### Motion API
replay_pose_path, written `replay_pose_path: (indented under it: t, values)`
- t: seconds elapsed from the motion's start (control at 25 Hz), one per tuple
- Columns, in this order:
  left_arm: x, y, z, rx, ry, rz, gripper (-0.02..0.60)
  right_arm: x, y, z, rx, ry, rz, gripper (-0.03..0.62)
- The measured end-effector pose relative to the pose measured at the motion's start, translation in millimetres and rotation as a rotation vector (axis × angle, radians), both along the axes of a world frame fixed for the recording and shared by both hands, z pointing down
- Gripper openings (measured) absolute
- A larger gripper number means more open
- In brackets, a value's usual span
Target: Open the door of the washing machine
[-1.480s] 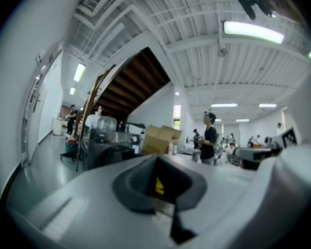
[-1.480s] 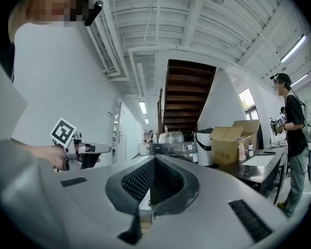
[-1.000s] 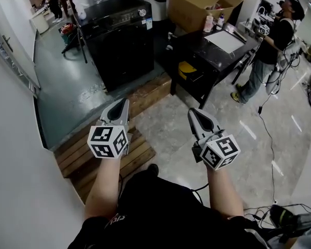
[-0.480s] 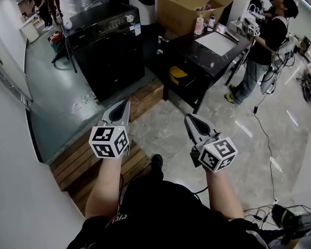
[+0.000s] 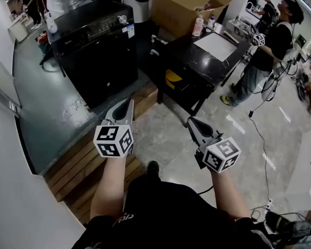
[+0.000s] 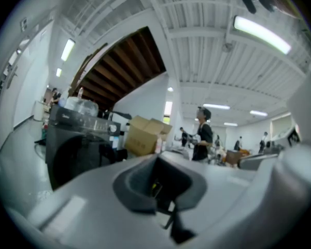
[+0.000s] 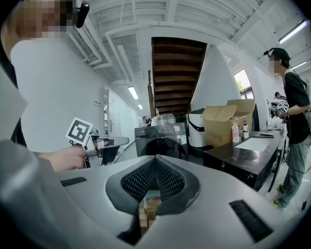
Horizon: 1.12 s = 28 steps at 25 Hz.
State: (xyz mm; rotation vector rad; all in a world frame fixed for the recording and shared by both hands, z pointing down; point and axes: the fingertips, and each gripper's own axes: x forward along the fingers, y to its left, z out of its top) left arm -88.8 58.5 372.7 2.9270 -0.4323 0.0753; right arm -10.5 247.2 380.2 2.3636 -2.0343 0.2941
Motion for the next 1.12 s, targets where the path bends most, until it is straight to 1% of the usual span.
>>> replay_pose_path:
  t: [0.28,0.4,0.48,0.56,0.72,1.12]
  values:
    - [27.9,-63.6,13.3,-0.023,-0.001,-0.026,0.009,36.7,-70.6,-1.6,-0.048,0.031,-0.045,-0.006]
    - [41.2,-90.0,13.7,-0.037,-0.001,-0.039,0.009,60.8,-97.1,-8.8,-0.042,0.035,-0.033,-0.006]
    - [49.9,-103.7,12.7,-0.037,-0.010,-0.037,0.009,70.2,-113.3,-14.1,-0.034,0.037,-0.040,-0.006]
    - [57.8,-111.5,11.9,-0.031,-0.023,-0.029,0.009,79.2,-125.6,-18.0,-0.021,0.035,-0.045,-0.006]
    - [70.1,-125.1,11.9,-0.023,-0.055,-0.024,0.009,96.2,-150.4,-20.6,0.006,-0.001,-0.050,-0.006]
    - [93.6,-159.6,20.7,-0.020,-0.096,-0.072,0.009,116.2,-215.4,-2.5,0.014,-0.044,-0.165,-0.006]
